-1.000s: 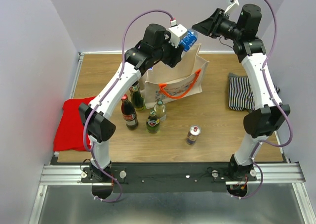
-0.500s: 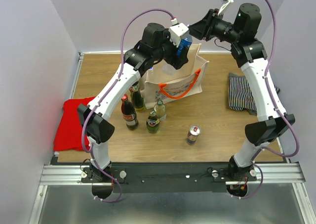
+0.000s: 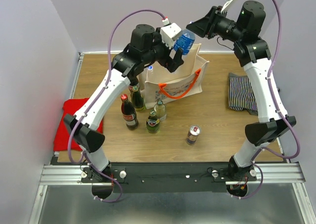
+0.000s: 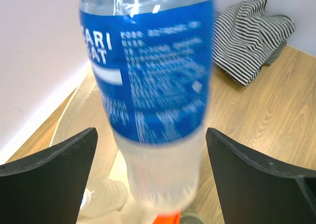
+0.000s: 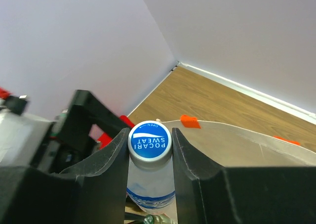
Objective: Place the beverage into the canvas bag
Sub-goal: Place the drink in the canvas bag.
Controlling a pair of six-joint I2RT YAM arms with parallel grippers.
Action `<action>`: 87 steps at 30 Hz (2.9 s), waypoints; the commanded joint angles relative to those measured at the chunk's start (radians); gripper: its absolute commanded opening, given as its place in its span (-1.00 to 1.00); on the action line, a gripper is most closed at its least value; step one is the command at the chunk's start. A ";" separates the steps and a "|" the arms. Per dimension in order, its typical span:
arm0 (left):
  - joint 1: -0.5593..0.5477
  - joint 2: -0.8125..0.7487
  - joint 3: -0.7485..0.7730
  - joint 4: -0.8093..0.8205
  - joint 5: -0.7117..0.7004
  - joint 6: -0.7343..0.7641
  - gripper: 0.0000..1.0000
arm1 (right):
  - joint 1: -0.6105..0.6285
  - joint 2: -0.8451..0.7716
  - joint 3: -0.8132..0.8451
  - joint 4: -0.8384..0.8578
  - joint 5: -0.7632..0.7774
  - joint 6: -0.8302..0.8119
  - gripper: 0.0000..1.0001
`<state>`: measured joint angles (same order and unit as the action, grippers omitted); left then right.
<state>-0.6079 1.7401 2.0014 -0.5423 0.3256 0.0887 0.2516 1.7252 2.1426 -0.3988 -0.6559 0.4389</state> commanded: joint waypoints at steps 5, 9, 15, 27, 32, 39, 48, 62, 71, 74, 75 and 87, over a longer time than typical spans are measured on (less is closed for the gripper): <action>0.000 -0.163 -0.102 0.021 -0.046 0.020 0.98 | 0.000 0.031 0.103 0.043 0.088 -0.035 -0.99; 0.003 -0.192 -0.139 0.018 -0.118 0.022 0.98 | 0.032 0.033 0.097 -0.014 0.171 -0.117 -0.99; 0.028 -0.206 -0.173 0.019 -0.192 -0.024 0.98 | 0.141 0.033 0.057 -0.055 0.349 -0.252 -0.99; 0.190 -0.208 -0.233 0.039 -0.151 -0.211 0.98 | 0.301 -0.024 -0.194 0.127 0.613 -0.336 -0.99; 0.241 -0.162 -0.205 -0.011 -0.189 -0.270 0.98 | 0.318 -0.072 -0.329 0.256 0.648 -0.342 -0.99; 0.264 -0.088 -0.171 -0.062 -0.184 -0.283 0.98 | 0.342 -0.075 -0.400 0.354 0.651 -0.344 -0.99; 0.295 -0.030 -0.142 -0.087 -0.201 -0.302 0.98 | 0.408 -0.044 -0.443 0.449 0.746 -0.384 -0.99; 0.333 0.038 -0.121 -0.116 -0.192 -0.305 0.87 | 0.491 -0.035 -0.486 0.479 0.783 -0.387 -0.99; 0.338 0.056 -0.147 -0.110 -0.198 -0.297 0.82 | 0.523 -0.038 -0.521 0.477 0.780 -0.368 -0.99; 0.341 0.062 -0.150 -0.107 -0.198 -0.294 0.82 | 0.534 -0.035 -0.535 0.479 0.782 -0.362 -0.99; 0.339 0.065 -0.150 -0.108 -0.198 -0.293 0.81 | 0.537 -0.033 -0.538 0.480 0.782 -0.361 -0.99; 0.343 0.087 -0.147 -0.117 -0.211 -0.288 0.79 | 0.543 -0.009 -0.579 0.480 0.769 -0.345 -0.99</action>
<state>-0.2741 1.8137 1.8576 -0.6380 0.1371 -0.2100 0.7773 1.7340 1.5547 -0.0605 0.1177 0.0586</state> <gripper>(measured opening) 0.897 0.423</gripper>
